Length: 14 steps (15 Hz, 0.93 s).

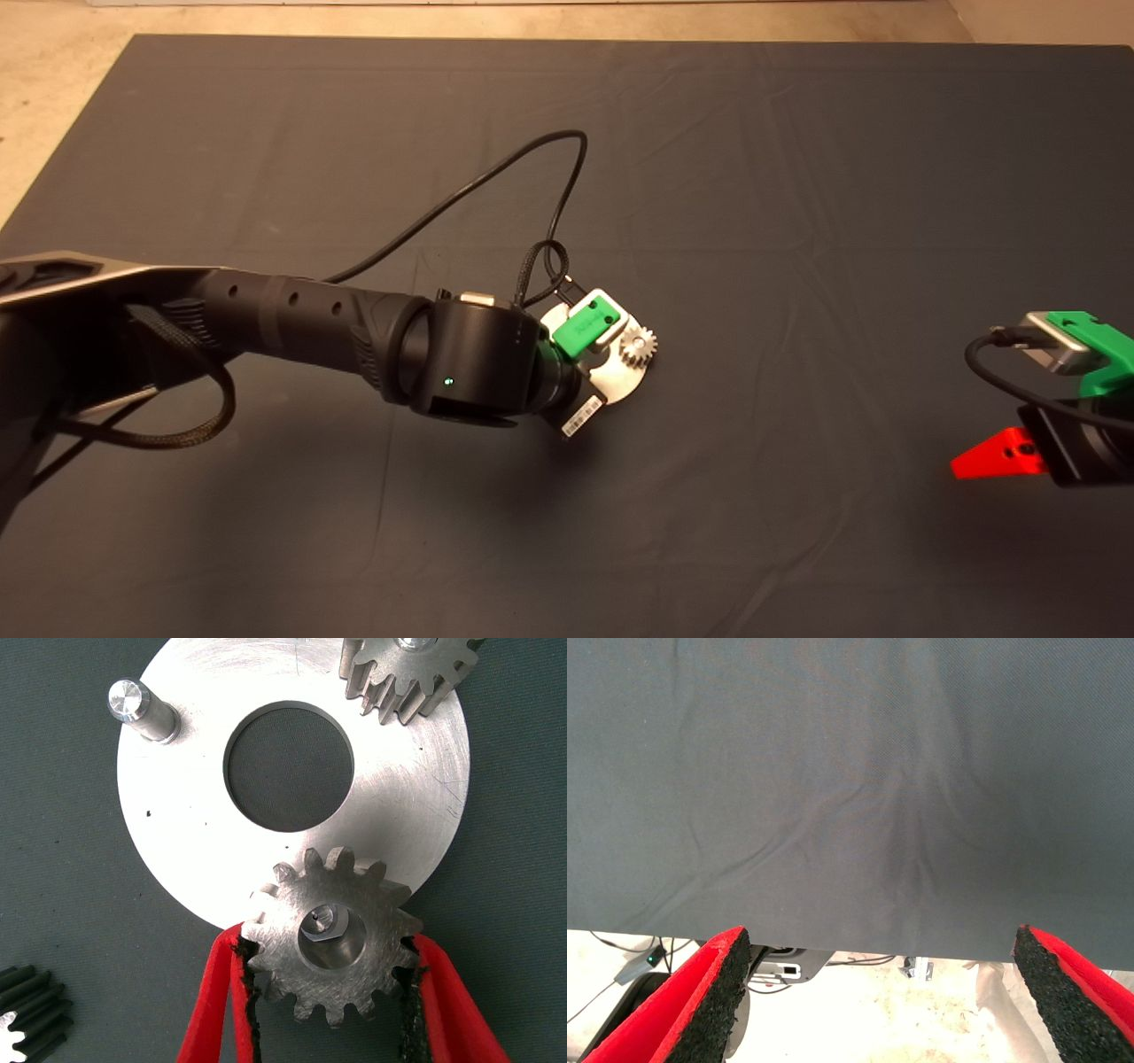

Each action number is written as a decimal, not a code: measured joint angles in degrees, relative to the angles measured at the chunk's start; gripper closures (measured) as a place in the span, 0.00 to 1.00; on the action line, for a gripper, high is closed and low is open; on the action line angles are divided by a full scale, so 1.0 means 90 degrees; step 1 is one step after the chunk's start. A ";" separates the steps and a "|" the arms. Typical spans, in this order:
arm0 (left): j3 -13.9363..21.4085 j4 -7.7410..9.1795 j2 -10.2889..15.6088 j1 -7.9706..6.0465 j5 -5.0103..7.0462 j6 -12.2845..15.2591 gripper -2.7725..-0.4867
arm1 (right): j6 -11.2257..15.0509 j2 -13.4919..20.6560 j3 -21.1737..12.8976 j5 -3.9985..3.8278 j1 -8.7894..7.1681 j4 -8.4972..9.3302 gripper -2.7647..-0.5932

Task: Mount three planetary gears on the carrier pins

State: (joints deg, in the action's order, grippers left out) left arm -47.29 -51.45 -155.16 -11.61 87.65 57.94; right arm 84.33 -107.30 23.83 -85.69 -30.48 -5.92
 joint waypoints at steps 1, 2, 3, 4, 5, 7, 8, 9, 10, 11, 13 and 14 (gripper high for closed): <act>0.0000 -0.0001 0.0004 0.0000 0.0000 0.0000 0.93 | 0.0001 0.0000 0.0000 0.0000 0.0000 0.0001 0.26; 0.0000 -0.0001 0.0006 0.0000 -0.0003 0.0000 0.93 | 0.0000 0.0000 0.0000 0.0000 0.0000 0.0001 0.26; 0.0000 -0.0001 0.0009 0.0000 -0.0003 0.0000 0.93 | 0.0000 0.0000 0.0000 0.0000 0.0000 0.0002 0.26; 0.0000 -0.0001 0.0009 0.0000 -0.0003 0.0000 0.93 | 0.0001 0.0000 0.0000 0.0000 0.0000 0.0000 0.26; 0.0000 -0.0001 0.0009 0.0000 -0.0003 0.0000 0.93 | 0.0000 0.0000 0.0000 0.0000 0.0000 0.0000 0.26; 0.0000 -0.0001 0.0009 0.0000 -0.0003 0.0003 0.93 | 0.0000 0.0000 0.0000 0.0000 0.0000 0.0002 0.26; 0.0000 -0.0001 0.0012 0.0000 -0.0003 0.0005 0.93 | 0.0000 0.0000 0.0000 0.0009 0.0000 0.0000 0.26; 0.0000 0.0001 0.0013 0.0000 -0.0003 0.0008 0.93 | 0.0000 0.0000 0.0000 0.0031 0.0000 0.0000 0.26; 0.0000 0.0001 0.0031 0.0000 -0.0006 0.0011 0.93 | 0.0000 0.0000 0.0000 0.0091 0.0000 0.0000 0.26; 0.0000 -0.0001 0.0046 0.0000 -0.0003 0.0012 0.93 | 0.0000 0.0000 0.0000 0.0117 0.0000 0.0000 0.26; 0.0000 -0.0001 0.0047 0.0001 -0.0003 0.0026 0.93 | 0.0000 0.0000 0.0000 0.0127 0.0000 0.0000 0.26; 0.0000 -0.0001 0.0050 0.0001 -0.0002 0.0027 0.93 | 0.0000 0.0000 0.0000 0.0127 0.0000 0.0002 0.26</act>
State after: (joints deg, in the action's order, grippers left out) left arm -47.29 -51.46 -154.71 -11.60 87.64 58.19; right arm 84.33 -107.30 23.83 -84.54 -30.48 -5.91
